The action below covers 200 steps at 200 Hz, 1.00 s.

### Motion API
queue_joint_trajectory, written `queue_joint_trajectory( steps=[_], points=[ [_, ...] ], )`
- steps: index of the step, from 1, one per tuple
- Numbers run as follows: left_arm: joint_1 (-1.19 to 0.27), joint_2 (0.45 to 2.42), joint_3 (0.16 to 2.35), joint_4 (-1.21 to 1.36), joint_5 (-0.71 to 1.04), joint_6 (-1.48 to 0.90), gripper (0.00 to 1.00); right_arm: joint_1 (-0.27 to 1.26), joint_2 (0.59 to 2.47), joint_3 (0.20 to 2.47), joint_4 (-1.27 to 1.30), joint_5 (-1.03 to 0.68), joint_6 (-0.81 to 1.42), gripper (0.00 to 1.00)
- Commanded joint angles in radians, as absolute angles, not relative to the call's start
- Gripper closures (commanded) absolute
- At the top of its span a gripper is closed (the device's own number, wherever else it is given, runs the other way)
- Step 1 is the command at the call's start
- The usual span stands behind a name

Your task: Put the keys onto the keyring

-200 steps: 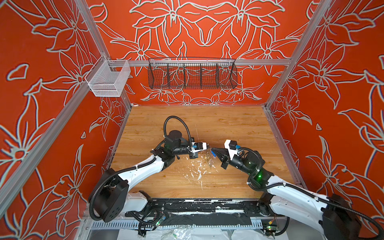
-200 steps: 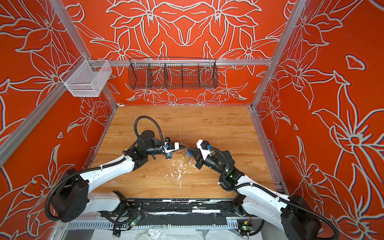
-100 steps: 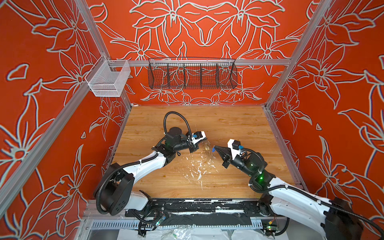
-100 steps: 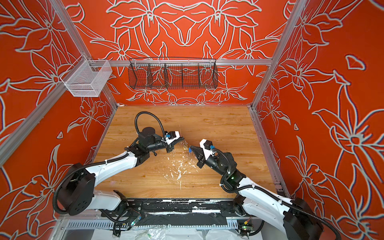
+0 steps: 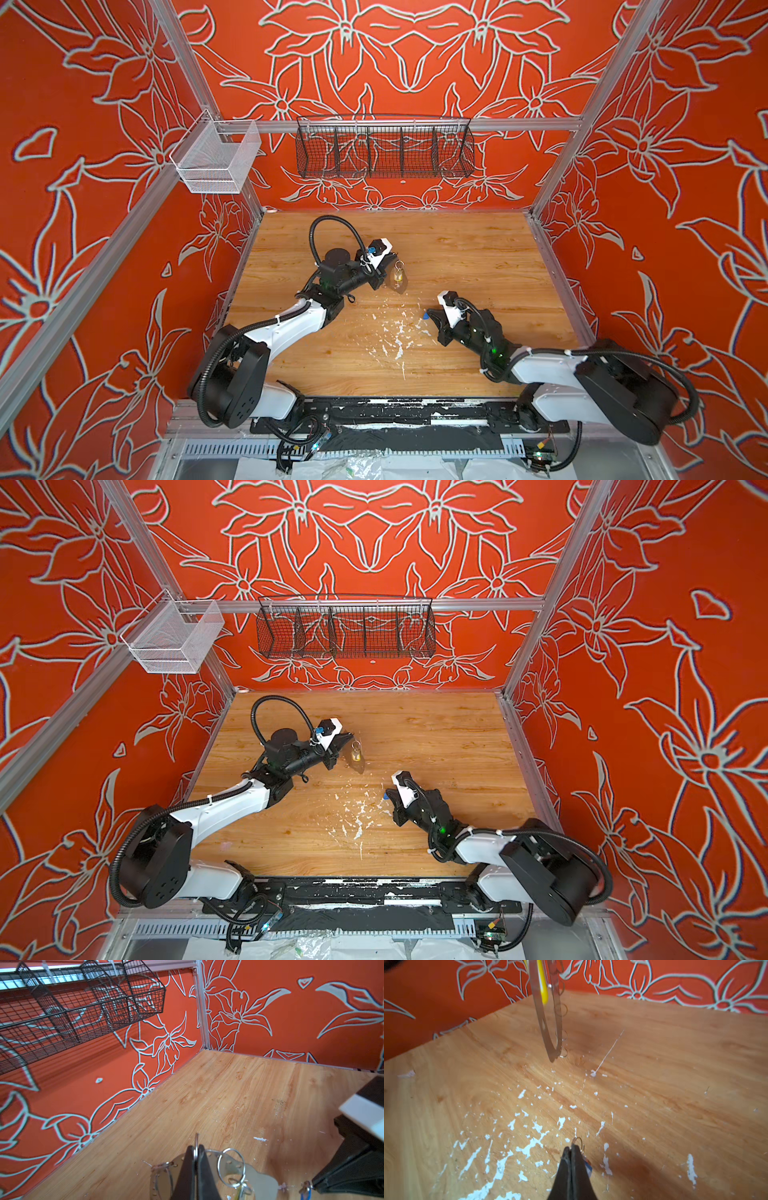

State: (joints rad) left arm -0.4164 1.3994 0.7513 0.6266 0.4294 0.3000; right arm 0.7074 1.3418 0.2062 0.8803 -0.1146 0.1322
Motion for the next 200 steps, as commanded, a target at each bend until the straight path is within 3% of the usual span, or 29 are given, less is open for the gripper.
queue_joint_trajectory(
  steps=[1, 83, 121, 160, 183, 200],
  points=[
    [-0.408, 1.392, 0.740, 0.694, 0.410, 0.276, 1.00, 0.718, 1.414, 0.278, 0.920, -0.154, 0.094, 1.00],
    [-0.400, 1.390, 0.737, 0.697, 0.384, 0.252, 1.00, 0.805, 1.592, 0.371, 0.913, -0.145, 0.059, 1.00],
    [-0.398, 1.387, 0.735, 0.701, 0.390, 0.247, 1.00, 0.805, 1.607, 0.301, 1.065, -0.026, 0.185, 1.00],
    [-0.397, 1.384, 0.733, 0.698, 0.398, 0.243, 1.00, 0.801, 1.750, 0.305, 1.214, 0.085, 0.343, 1.00],
    [-0.397, 1.379, 0.729, 0.701, 0.396, 0.243, 1.00, 0.789, 1.799, 0.289, 1.278, 0.151, 0.471, 0.80],
    [-0.397, 1.384, 0.731, 0.705, 0.399, 0.242, 1.00, 0.788, 1.790, 0.278, 1.271, 0.197, 0.551, 0.73]
  ],
)
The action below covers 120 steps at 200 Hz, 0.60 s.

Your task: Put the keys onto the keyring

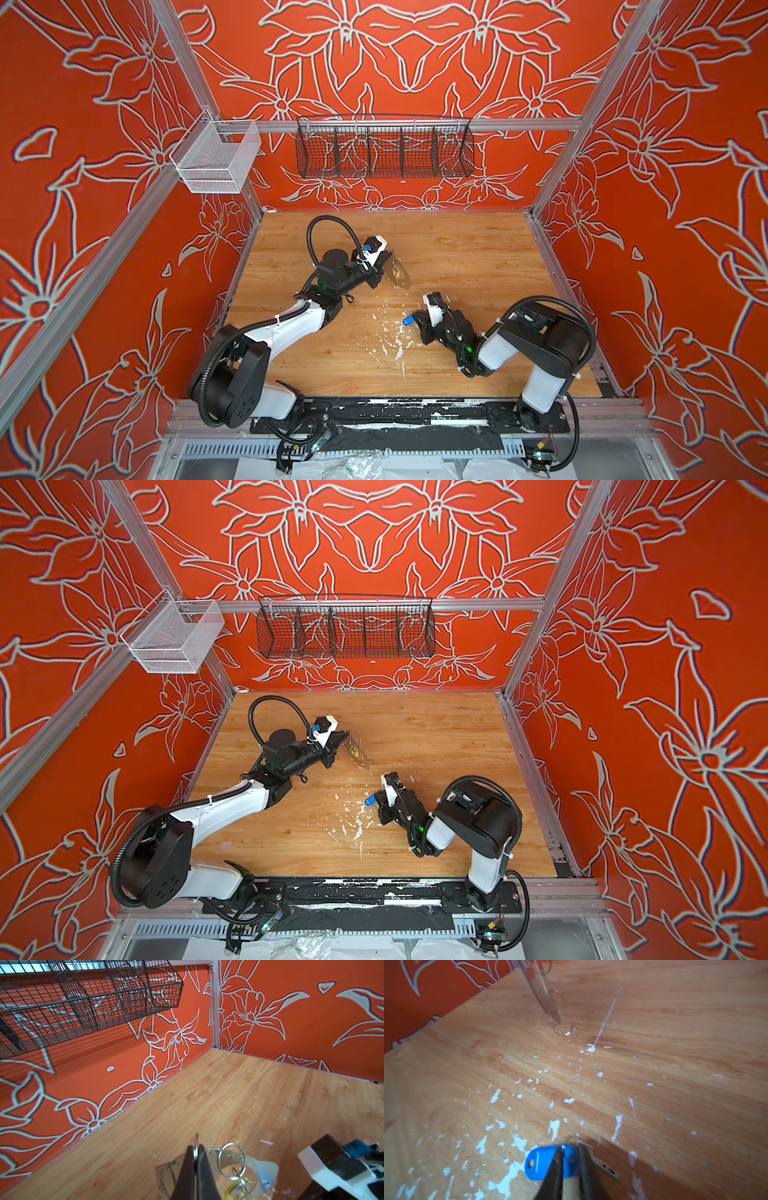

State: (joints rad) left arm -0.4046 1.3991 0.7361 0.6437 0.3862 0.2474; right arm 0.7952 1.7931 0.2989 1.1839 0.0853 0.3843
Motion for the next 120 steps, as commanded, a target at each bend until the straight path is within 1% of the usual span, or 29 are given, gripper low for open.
queue_joint_trajectory(
  steps=[1, 22, 42, 57, 76, 82, 106, 120],
  points=[
    [-0.398, 1.384, 0.731, 0.706, 0.401, 0.242, 1.00, 0.787, 1.789, 0.278, 1.269, 0.199, 0.552, 0.73],
    [-0.397, 1.395, 0.738, 0.707, 0.408, 0.236, 1.00, 0.787, 1.712, 0.285, 1.130, 0.262, 0.653, 0.66],
    [-0.396, 1.399, 0.738, 0.712, 0.413, 0.233, 1.00, 0.787, 1.597, 0.335, 0.858, 0.293, 0.708, 0.65],
    [-0.396, 1.395, 0.737, 0.710, 0.413, 0.233, 1.00, 0.796, 1.520, 0.390, 0.674, 0.300, 0.682, 0.65],
    [-0.396, 1.388, 0.732, 0.710, 0.409, 0.232, 1.00, 0.827, 1.452, 0.435, 0.550, 0.329, 0.606, 0.64],
    [-0.396, 1.385, 0.731, 0.710, 0.408, 0.231, 1.00, 0.828, 1.443, 0.454, 0.506, 0.329, 0.590, 0.63],
    [-0.394, 1.384, 0.731, 0.704, 0.377, 0.219, 1.00, 0.838, 1.442, 0.603, 0.178, 0.345, 0.574, 0.62],
    [-0.393, 1.385, 0.734, 0.700, 0.351, 0.211, 1.00, 0.852, 1.455, 0.673, 0.052, 0.342, 0.555, 0.62]
  ],
)
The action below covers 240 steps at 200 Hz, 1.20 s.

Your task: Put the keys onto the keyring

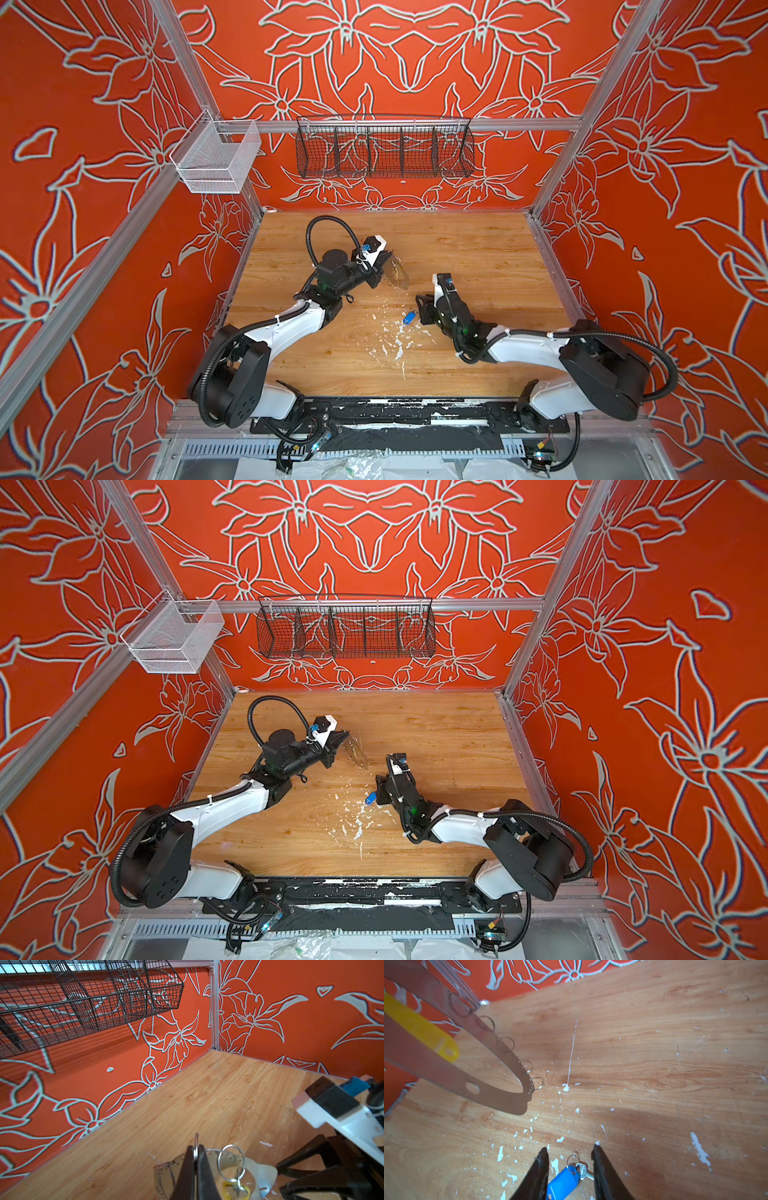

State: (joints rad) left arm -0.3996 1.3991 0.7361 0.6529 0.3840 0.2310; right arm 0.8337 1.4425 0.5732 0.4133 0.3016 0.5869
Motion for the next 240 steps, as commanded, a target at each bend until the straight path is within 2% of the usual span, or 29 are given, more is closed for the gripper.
queue_joint_trajectory(
  steps=[1, 50, 118, 176, 196, 240],
  points=[
    [-0.393, 1.385, 0.734, 0.701, 0.349, 0.210, 1.00, 0.853, 1.456, 0.678, 0.045, 0.341, 0.554, 0.62],
    [-0.361, 1.401, 0.738, 0.698, 0.219, 0.111, 1.00, 0.873, 1.541, 0.878, -0.232, 0.338, 0.490, 0.60],
    [-0.344, 1.394, 0.721, 0.726, 0.231, 0.095, 1.00, 0.902, 1.745, 1.035, -0.321, 0.316, 0.463, 0.62],
    [-0.344, 1.391, 0.718, 0.730, 0.239, 0.094, 1.00, 0.909, 1.816, 1.089, -0.347, 0.337, 0.462, 0.62],
    [-0.344, 1.391, 0.717, 0.732, 0.240, 0.095, 1.00, 0.908, 1.824, 1.091, -0.331, 0.345, 0.471, 0.66],
    [-0.344, 1.391, 0.717, 0.735, 0.241, 0.095, 1.00, 0.909, 1.863, 1.129, -0.346, 0.360, 0.466, 0.67]
  ],
)
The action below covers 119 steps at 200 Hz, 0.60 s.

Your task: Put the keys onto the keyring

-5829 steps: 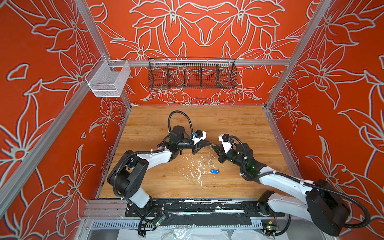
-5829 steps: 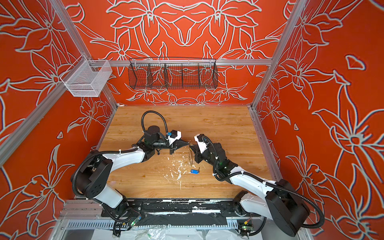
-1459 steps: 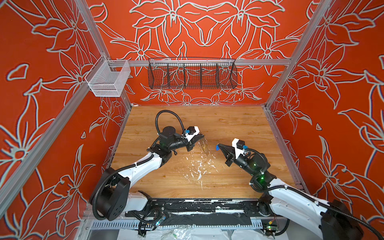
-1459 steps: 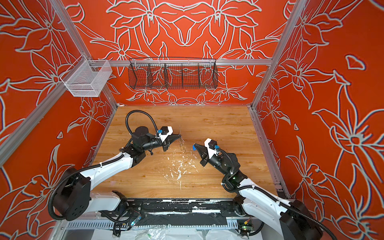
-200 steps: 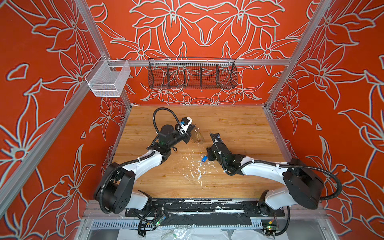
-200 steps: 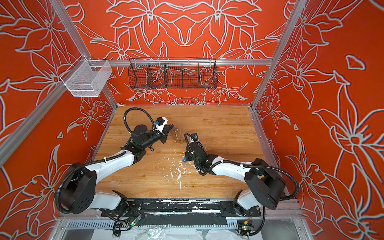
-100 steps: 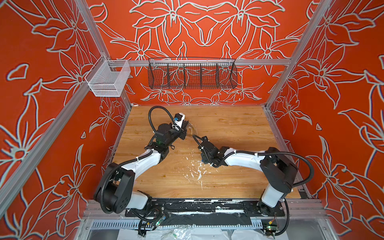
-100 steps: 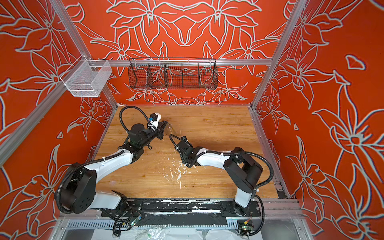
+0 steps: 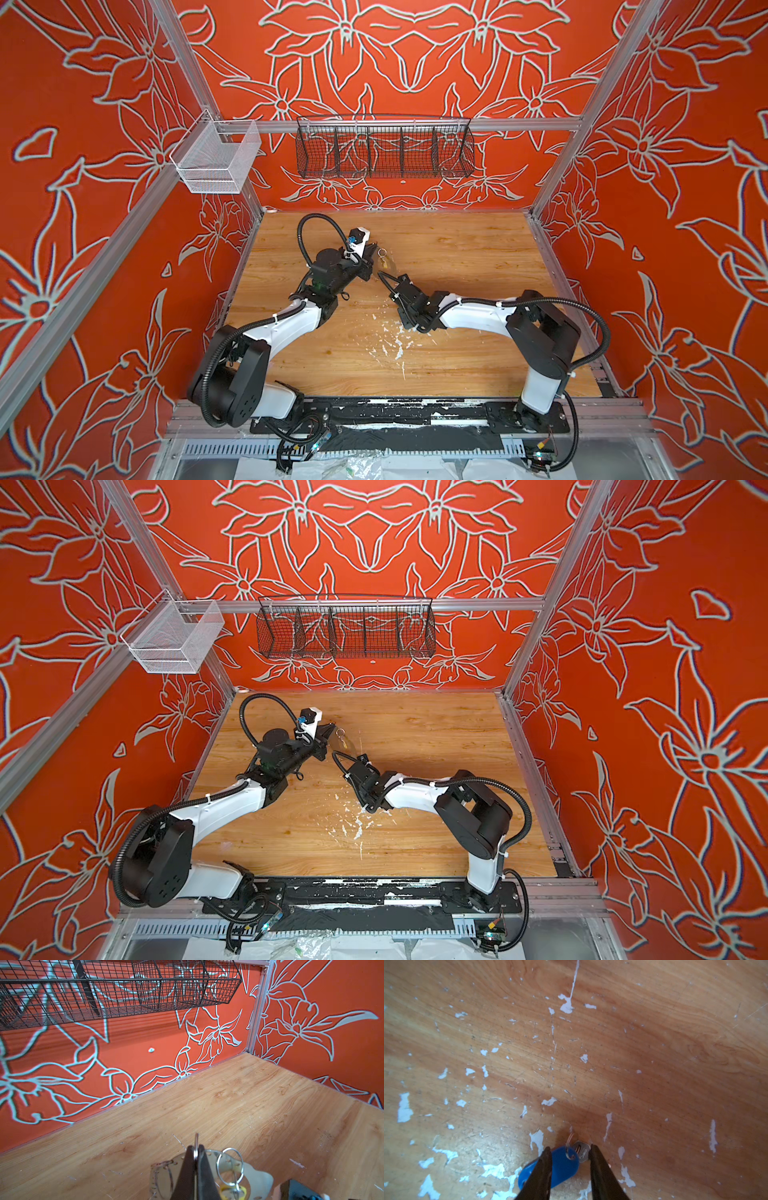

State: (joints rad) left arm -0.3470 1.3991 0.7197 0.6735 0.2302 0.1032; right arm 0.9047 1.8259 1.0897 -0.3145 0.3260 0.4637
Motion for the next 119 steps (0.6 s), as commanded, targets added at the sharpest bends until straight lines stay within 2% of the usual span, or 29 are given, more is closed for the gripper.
queue_joint_trajectory(
  steps=[1, 74, 119],
  points=[
    [-0.344, 1.392, 0.717, 0.735, 0.241, 0.095, 1.00, 0.908, 1.864, 1.129, -0.347, 0.360, 0.466, 0.68],
    [-0.342, 1.393, 0.717, 0.736, 0.244, 0.095, 1.00, 0.907, 1.865, 1.119, -0.345, 0.392, 0.478, 0.73],
    [-0.343, 1.394, 0.716, 0.736, 0.246, 0.094, 1.00, 0.908, 1.857, 1.111, -0.340, 0.400, 0.483, 0.84]
  ],
)
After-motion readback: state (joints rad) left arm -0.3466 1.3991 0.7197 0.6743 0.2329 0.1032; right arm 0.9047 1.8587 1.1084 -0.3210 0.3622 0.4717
